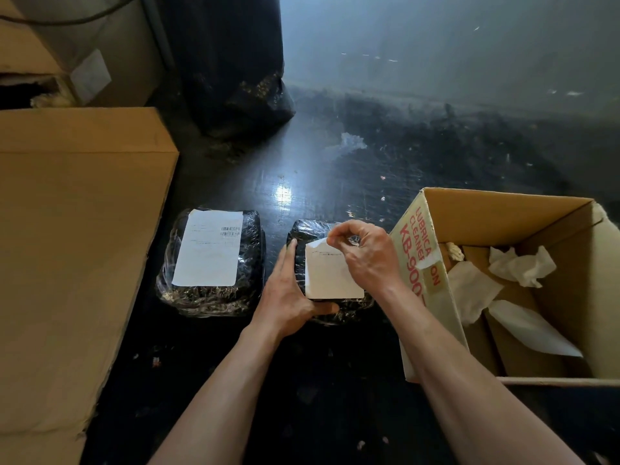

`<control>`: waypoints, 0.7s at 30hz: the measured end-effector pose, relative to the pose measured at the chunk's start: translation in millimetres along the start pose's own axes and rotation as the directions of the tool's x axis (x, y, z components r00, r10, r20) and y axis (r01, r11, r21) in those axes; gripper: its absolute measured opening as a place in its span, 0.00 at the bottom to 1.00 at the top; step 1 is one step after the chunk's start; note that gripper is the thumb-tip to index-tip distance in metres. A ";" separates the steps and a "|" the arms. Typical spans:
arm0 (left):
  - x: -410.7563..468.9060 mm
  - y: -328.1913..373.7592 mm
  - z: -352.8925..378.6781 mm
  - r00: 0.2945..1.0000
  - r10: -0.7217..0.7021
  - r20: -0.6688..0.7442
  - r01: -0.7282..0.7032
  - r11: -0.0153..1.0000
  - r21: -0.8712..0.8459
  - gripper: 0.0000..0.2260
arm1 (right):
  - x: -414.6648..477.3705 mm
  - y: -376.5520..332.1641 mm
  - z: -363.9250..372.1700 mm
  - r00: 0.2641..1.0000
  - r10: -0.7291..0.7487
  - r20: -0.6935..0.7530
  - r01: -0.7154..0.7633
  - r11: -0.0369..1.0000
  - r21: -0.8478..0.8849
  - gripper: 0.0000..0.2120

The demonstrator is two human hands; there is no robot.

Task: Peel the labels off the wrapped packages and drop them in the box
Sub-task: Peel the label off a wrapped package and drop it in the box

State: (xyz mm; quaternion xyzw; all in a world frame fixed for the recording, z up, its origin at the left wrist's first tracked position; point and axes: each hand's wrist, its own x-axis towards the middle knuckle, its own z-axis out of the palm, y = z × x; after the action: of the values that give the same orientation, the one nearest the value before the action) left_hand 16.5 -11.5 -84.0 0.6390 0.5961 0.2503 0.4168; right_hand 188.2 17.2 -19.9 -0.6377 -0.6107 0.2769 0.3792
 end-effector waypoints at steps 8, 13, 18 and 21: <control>0.3 0.5 0.8 1.000 -0.018 -0.018 0.017 1.000 -0.023 0.68 | -6.3 -3.7 -3.4 0.997 -0.012 -0.076 0.016 0.999 0.052 0.04; -0.5 2.9 1.1 1.000 -0.019 -0.019 0.018 0.999 -0.037 0.68 | -12.4 -5.5 -2.2 0.996 0.002 -0.092 0.006 0.996 0.087 0.06; -0.7 2.7 1.6 0.999 -0.026 -0.022 0.026 0.999 -0.039 0.68 | -15.8 -8.5 -4.8 0.995 0.003 -0.105 0.008 0.994 0.107 0.05; -1.4 3.1 2.0 0.999 -0.023 -0.025 0.022 0.999 -0.043 0.68 | -17.5 -7.7 -5.9 0.994 0.000 -0.106 0.011 0.995 0.103 0.05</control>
State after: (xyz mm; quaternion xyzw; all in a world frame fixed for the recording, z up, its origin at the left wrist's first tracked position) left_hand 19.6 -13.2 -82.2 0.6199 0.6030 0.2666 0.4255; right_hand 186.9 -1.2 -12.2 -0.6294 -0.5763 0.2730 0.4441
